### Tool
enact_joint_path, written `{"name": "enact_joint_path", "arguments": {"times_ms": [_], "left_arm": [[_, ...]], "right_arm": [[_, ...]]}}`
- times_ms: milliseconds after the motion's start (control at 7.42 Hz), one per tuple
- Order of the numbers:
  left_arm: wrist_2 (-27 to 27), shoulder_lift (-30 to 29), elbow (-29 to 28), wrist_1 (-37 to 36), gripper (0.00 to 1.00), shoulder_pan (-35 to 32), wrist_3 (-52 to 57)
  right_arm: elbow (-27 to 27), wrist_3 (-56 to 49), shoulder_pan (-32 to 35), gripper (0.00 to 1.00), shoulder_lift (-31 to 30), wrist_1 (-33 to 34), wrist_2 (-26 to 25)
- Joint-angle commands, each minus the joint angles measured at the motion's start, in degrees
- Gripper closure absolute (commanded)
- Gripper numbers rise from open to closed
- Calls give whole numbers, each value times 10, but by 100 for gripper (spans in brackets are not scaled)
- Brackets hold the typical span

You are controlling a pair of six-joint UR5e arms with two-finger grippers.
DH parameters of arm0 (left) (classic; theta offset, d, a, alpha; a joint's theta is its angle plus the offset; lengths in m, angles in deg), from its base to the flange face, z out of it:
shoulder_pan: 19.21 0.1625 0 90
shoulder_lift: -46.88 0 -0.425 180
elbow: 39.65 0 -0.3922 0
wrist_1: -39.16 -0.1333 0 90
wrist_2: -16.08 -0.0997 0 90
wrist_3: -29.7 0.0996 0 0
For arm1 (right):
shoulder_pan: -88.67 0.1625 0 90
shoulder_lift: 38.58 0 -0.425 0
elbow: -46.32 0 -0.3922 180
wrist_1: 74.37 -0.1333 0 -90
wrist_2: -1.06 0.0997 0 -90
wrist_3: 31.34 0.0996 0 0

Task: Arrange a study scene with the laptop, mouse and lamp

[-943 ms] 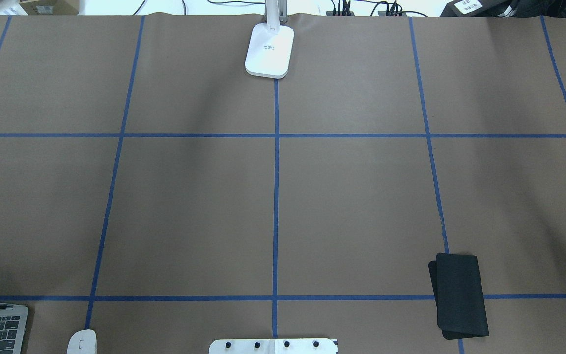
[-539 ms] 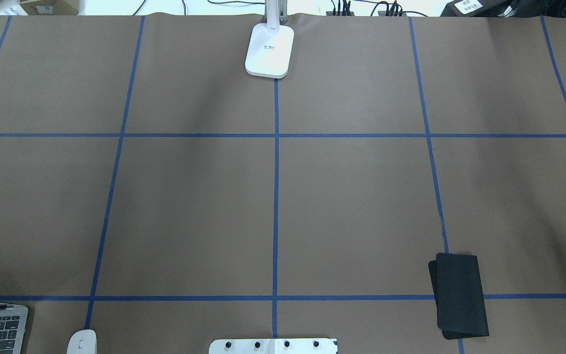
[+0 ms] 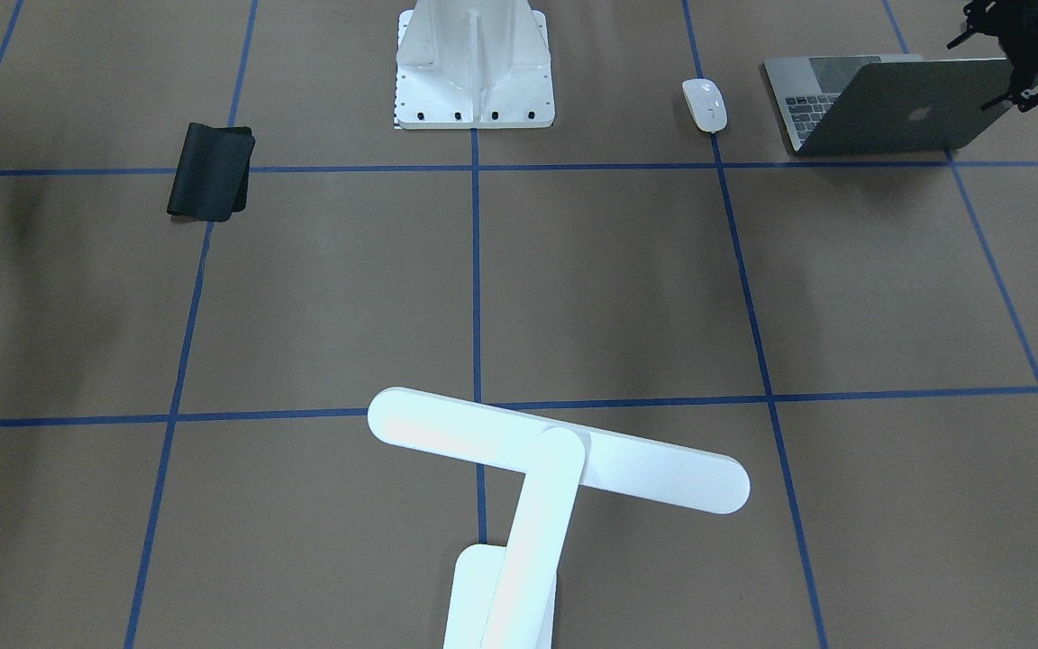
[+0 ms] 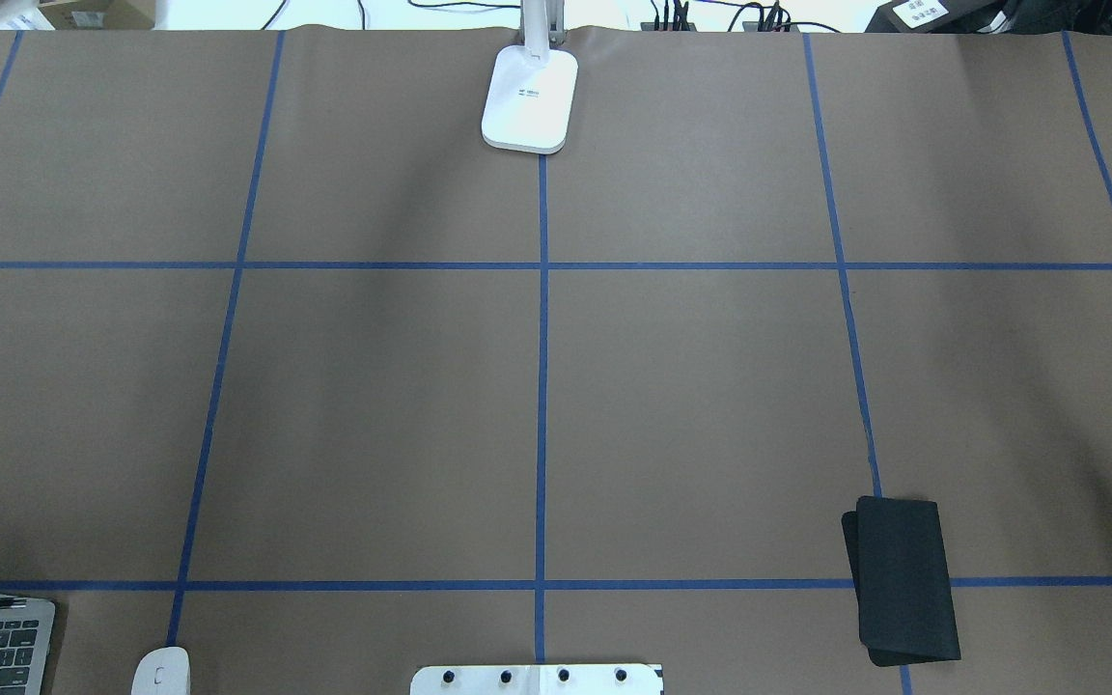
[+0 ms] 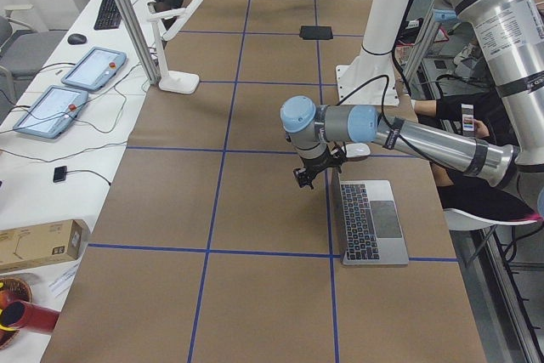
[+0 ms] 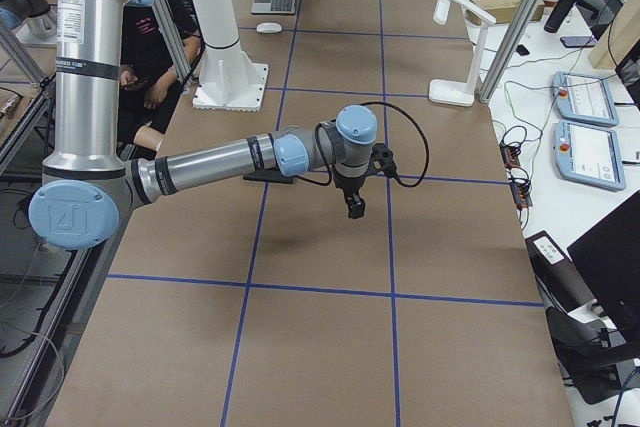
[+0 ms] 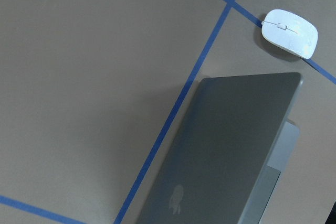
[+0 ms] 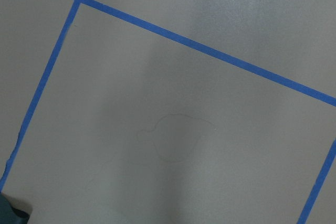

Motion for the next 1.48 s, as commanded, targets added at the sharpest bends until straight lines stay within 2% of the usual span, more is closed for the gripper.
{"name": "enact_joint_path", "arguments": {"times_ms": [0, 539, 943, 1347], "left_arm": [[-1, -1, -1, 22, 4, 30, -1], [-4, 3, -2, 34, 7, 74, 32], [-6, 6, -8, 49, 13, 78, 106], [-7, 12, -9, 50, 19, 78, 112]], "right_arm": [[-2, 0, 1, 0, 0, 0, 0], [-3, -1, 1, 0, 2, 0, -3], [-8, -1, 0, 0, 4, 0, -3], [-12, -1, 0, 0, 4, 0, -3]]}}
